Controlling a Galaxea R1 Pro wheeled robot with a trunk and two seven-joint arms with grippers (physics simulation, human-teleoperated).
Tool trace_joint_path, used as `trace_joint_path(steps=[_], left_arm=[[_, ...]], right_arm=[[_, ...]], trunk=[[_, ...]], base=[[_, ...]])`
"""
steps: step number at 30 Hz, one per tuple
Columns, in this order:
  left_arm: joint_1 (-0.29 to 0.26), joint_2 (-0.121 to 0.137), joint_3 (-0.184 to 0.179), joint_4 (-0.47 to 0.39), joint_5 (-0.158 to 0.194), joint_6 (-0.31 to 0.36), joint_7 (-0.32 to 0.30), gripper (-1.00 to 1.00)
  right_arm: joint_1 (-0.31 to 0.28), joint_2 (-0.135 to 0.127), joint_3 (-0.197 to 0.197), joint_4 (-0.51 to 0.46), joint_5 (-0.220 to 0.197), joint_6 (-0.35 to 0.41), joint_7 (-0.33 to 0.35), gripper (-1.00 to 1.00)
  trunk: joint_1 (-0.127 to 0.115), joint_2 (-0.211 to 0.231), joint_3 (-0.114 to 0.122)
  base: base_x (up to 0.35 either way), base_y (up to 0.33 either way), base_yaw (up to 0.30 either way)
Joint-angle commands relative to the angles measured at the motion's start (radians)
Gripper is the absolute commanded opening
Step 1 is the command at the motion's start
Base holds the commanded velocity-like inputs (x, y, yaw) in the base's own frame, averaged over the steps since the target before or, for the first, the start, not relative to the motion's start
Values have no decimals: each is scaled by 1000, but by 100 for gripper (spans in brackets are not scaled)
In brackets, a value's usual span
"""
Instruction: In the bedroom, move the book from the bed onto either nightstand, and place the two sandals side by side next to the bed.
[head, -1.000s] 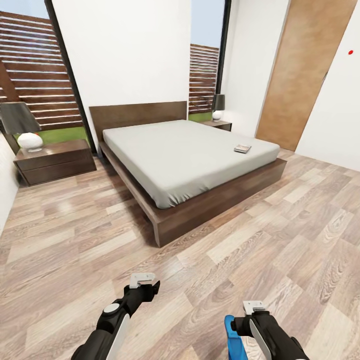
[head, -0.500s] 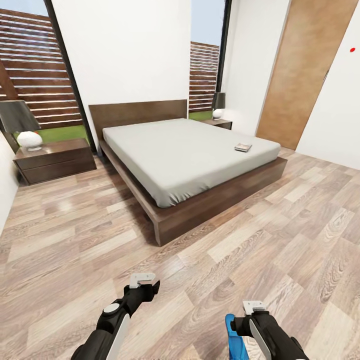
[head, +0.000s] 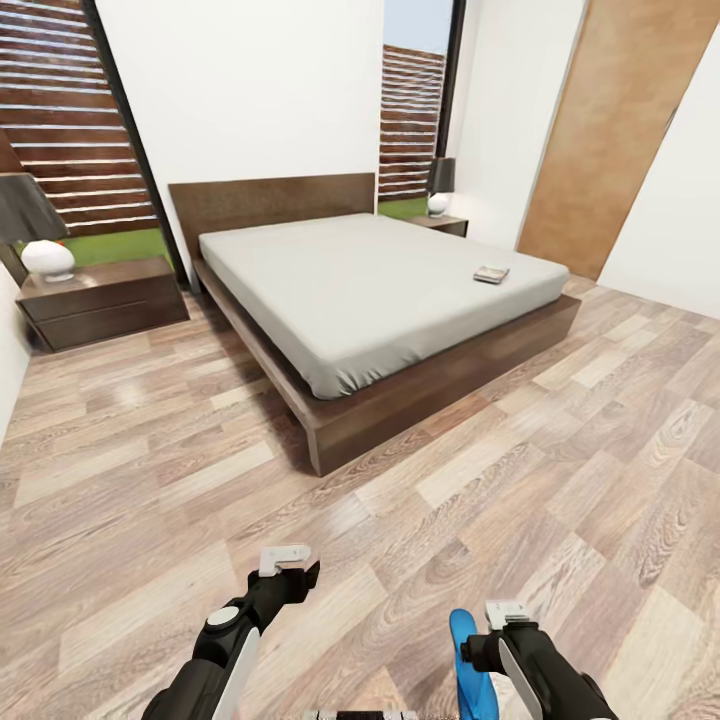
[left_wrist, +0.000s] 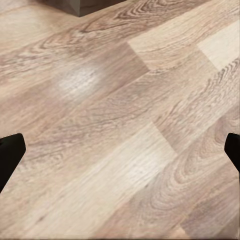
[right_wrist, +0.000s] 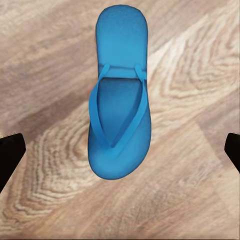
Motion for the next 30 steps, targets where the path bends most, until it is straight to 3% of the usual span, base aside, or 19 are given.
trace_joint_path(steps=[1, 30], left_arm=[[0, 0, 1, -1, 10, 6, 0, 100], [0, -5, -2, 17, 10, 0, -1, 100]], right_arm=[[0, 0, 0, -1, 0, 5, -1, 100], [0, 0, 0, -1, -1, 5, -1, 100]], trunk=[[0, -1, -5], [13, -7, -117]], base=[[0, 0, 0], [0, 0, 0]])
